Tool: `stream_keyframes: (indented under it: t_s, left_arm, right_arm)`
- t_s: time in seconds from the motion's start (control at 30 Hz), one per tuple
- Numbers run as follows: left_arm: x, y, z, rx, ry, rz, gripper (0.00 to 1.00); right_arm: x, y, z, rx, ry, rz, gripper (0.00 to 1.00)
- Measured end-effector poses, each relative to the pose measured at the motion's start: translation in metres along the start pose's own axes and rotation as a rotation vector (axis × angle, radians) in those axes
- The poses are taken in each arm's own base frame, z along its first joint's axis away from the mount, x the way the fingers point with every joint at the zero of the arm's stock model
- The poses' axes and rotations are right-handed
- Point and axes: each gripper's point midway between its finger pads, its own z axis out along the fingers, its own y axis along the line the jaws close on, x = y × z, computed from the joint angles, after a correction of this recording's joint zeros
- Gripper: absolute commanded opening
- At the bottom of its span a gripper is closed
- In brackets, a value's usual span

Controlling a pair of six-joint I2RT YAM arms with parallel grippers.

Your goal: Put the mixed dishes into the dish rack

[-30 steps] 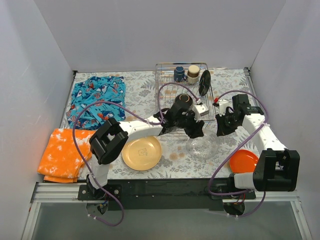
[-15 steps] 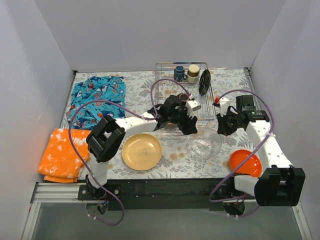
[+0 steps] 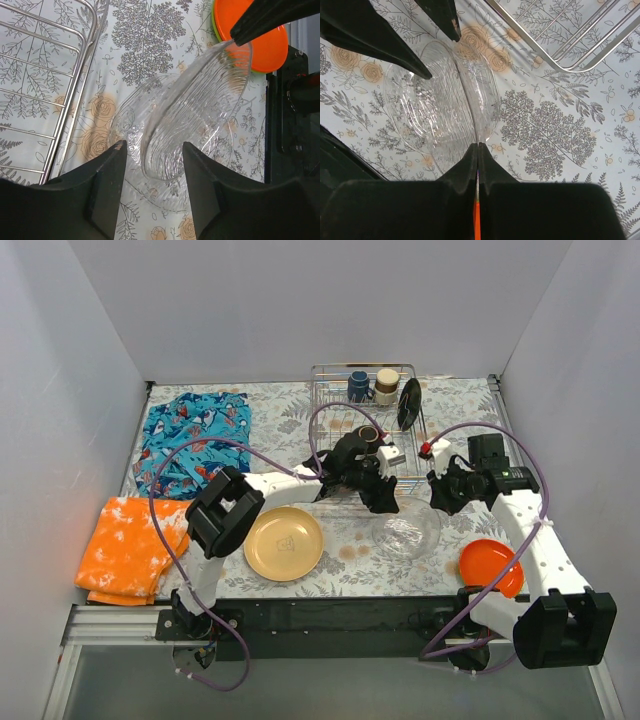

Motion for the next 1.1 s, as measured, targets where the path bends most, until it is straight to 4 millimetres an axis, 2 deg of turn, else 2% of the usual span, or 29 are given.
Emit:
stream_keyframes:
  t_s: [0.1,0.13,0.3,0.33,0.37,0.4,0.47,0.57,0.7,0.8,0.83,0.87,0.9,0.93,1.07,1.1]
  left_arm:
    - [0.002,0.001,0.004,0.016,0.0,-0.004,0.33]
    - [0.003,0.001,0.006,0.019,0.0,-0.004,0.25]
    - [0.007,0.004,0.014,0.039,0.006,-0.014,0.05]
    - [0.008,0.003,0.015,0.045,0.009,-0.015,0.02]
    - [0.01,0.003,0.015,0.052,0.013,-0.016,0.0]
    - [0.011,0.001,0.015,0.06,0.016,-0.013,0.0]
    - [0.011,0.0,0.015,0.071,0.017,-0.007,0.0]
    - [0.011,-0.001,0.015,0.075,0.017,-0.002,0.0]
    - [0.013,-0.002,0.015,0.08,0.021,-0.006,0.0]
    - [0.013,-0.002,0.015,0.081,0.021,-0.006,0.0]
    - [0.013,-0.002,0.015,0.081,0.021,-0.006,0.0]
    - [0.014,-0.002,0.015,0.081,0.022,-0.008,0.0]
    - [0.014,-0.002,0.014,0.081,0.023,-0.011,0.04]
    - [0.015,-0.002,0.014,0.081,0.024,-0.015,0.17]
    - [0.014,-0.004,0.013,0.073,0.03,-0.046,0.48]
    - [0.012,-0.003,0.012,0.055,0.029,-0.051,0.5]
  right_arm:
    - [0.0,0.003,0.001,-0.008,-0.001,-0.014,0.01]
    - [0.001,0.004,0.001,-0.012,0.0,-0.017,0.01]
    - [0.003,0.006,0.003,-0.018,0.006,-0.031,0.01]
    - [0.003,0.006,0.003,-0.019,0.007,-0.033,0.07]
    - [0.003,0.006,0.003,-0.018,0.007,-0.035,0.22]
    - [0.003,0.005,0.003,-0.018,0.008,-0.037,0.27]
    - [0.004,0.005,0.004,-0.02,0.012,-0.034,0.34]
    - [0.009,0.009,0.011,-0.061,0.036,-0.017,0.38]
    - [0.016,0.012,0.021,-0.11,0.079,0.014,0.37]
    - [0.019,0.013,0.025,-0.127,0.095,0.025,0.3]
    - [0.02,0.013,0.026,-0.13,0.099,0.028,0.25]
    - [0.021,0.013,0.026,-0.133,0.103,0.03,0.11]
    - [0.022,0.013,0.027,-0.135,0.106,0.029,0.05]
    - [0.022,0.013,0.028,-0.138,0.109,0.028,0.01]
    - [0.025,0.006,0.024,-0.107,0.141,0.039,0.01]
    - [0.023,0.006,0.021,-0.106,0.143,0.04,0.01]
